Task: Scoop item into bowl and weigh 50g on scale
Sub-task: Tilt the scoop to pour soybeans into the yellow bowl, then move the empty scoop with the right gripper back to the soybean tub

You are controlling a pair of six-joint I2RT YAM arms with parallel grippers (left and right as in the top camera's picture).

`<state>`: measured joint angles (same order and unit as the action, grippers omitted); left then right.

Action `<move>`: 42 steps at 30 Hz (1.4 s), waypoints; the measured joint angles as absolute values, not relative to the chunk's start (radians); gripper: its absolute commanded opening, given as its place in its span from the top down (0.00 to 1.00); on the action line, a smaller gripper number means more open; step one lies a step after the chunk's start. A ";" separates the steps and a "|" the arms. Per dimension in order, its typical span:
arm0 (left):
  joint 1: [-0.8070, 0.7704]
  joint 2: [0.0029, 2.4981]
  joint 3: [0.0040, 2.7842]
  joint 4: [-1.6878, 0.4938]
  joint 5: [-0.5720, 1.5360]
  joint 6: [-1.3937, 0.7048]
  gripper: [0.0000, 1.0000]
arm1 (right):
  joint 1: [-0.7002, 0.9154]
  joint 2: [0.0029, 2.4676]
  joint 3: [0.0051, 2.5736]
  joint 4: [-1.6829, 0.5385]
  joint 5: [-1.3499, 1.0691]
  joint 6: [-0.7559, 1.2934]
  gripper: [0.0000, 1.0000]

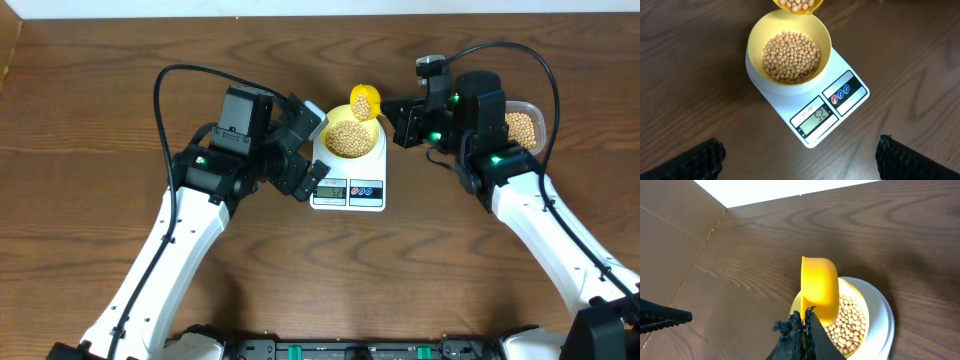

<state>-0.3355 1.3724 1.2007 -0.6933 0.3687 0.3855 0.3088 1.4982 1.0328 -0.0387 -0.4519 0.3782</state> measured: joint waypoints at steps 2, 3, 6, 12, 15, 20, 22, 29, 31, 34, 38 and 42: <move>-0.336 1.372 1.201 -0.693 0.369 0.385 0.02 | 0.309 1.498 1.033 -0.039 -0.452 0.379 0.99; -0.336 1.372 1.201 -0.693 0.369 0.385 0.02 | 0.309 1.498 1.033 -0.039 -0.452 0.379 0.99; -0.336 1.372 1.201 -0.693 0.369 0.385 0.02 | 0.309 1.498 1.033 -0.039 -0.452 0.379 0.99; -0.336 1.372 1.201 -0.693 0.369 0.385 0.01 | 0.309 1.498 1.033 -0.038 -0.450 0.378 0.99; -0.336 1.372 1.201 -0.693 0.369 0.385 0.02 | 0.307 1.498 1.033 -0.029 -0.447 0.379 0.99; -0.336 1.372 1.201 -0.693 0.369 0.385 0.02 | 0.270 1.498 1.033 -0.007 -0.448 0.379 0.99; -0.336 1.372 1.201 -0.693 0.369 0.385 0.02 | 0.241 1.498 1.033 -0.007 -0.447 0.379 0.99; -0.336 1.372 1.201 -0.693 0.369 0.385 0.02 | 0.085 1.498 1.033 -0.006 -0.498 0.383 0.99; -0.336 1.372 1.201 -0.693 0.369 0.385 0.02 | 0.037 1.498 1.033 -0.007 -0.531 0.384 0.99; -0.336 1.372 1.201 -0.693 0.369 0.385 0.02 | -0.036 1.498 1.033 -0.008 -0.587 0.384 0.99; -0.336 1.372 1.201 -0.693 0.369 0.385 0.02 | -0.124 1.498 1.033 -0.032 -0.645 0.384 0.99; -0.336 1.372 1.201 -0.693 0.369 0.385 0.02 | -0.199 1.498 1.033 -0.073 -0.683 0.387 0.99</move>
<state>-0.3355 1.3724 1.2007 -0.6933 0.3687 0.3855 -0.1993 1.4982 1.0328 -0.0727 -0.6827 0.3870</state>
